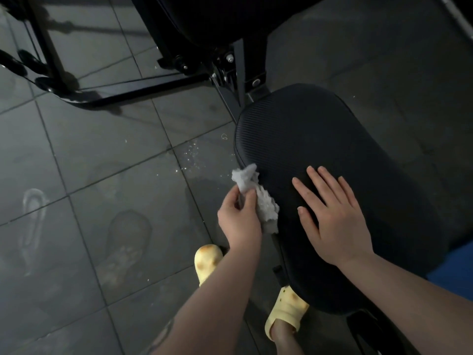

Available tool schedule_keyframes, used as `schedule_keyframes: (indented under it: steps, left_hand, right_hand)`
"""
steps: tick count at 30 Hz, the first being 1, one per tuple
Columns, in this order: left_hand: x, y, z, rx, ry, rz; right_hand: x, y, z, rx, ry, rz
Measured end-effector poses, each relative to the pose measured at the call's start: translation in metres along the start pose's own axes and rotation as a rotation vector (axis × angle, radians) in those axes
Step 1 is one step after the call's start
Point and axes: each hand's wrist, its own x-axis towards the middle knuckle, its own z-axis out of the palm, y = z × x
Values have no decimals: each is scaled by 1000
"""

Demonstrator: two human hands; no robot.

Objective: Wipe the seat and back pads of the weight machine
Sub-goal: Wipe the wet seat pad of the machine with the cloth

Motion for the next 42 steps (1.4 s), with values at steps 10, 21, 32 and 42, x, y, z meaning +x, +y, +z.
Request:
schedule_keyframes:
  steps: [10,21,32,42]
  left_hand:
    - [19,9,4,-52,121,-122]
    - [51,43,17,-177,228,-85]
    - [59,39,24,-183,224,32]
    - [83,41,8,-110,24,91]
  right_hand:
    - [0,0,-2,-26,-40,59]
    - [2,-2,-6,-128,-147,153]
    - [3,-2,-6,-127,-158,161]
    - [3,-2,-6,-118,-127,146]
